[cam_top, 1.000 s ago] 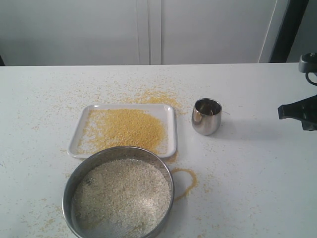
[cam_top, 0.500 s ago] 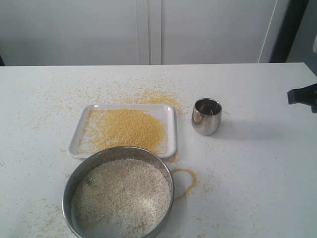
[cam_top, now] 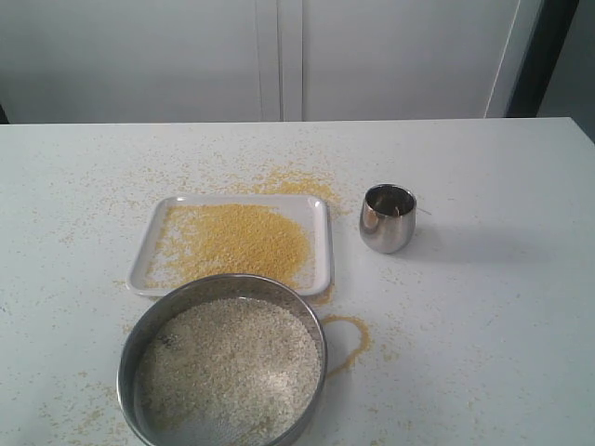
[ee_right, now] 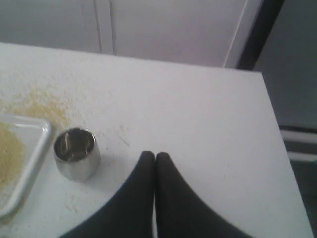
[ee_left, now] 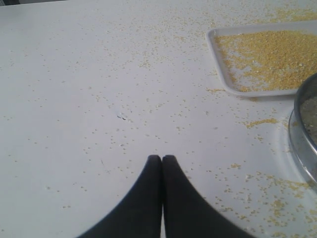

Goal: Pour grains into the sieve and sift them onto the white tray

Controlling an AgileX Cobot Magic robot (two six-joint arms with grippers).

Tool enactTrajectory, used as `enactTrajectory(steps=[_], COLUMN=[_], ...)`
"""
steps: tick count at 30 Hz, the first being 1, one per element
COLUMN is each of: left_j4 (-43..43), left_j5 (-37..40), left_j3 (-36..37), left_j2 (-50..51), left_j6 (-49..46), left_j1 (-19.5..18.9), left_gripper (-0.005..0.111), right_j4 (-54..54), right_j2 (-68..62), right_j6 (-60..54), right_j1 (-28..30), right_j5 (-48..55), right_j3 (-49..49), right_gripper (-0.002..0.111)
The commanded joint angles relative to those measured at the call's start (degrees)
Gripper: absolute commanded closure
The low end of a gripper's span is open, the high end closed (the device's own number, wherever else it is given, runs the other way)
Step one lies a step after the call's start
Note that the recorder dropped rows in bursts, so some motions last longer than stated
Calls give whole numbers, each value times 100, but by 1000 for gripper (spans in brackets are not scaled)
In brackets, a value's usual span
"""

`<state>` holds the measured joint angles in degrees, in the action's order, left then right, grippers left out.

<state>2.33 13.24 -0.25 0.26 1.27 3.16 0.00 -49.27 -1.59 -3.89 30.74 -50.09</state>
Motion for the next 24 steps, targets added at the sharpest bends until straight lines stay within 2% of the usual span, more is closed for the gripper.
enactTrajectory(steps=[1, 9, 24], left_j4=[62, 62, 62], left_j5=[-19, -19, -19], left_j3=[25, 25, 25], left_j2=[-26, -26, -26], left_j6=[-1, -1, -1], left_j1=[-24, -24, -24], left_gripper=[107, 107, 107], right_j4=[0, 0, 53], right_j2=[607, 1192, 2579], right_j6=[25, 36, 75], right_j1=[-152, -174, -366], right_j5=[-255, -639, -668], right_j3=[40, 273, 1433], right_gripper=[108, 108, 108])
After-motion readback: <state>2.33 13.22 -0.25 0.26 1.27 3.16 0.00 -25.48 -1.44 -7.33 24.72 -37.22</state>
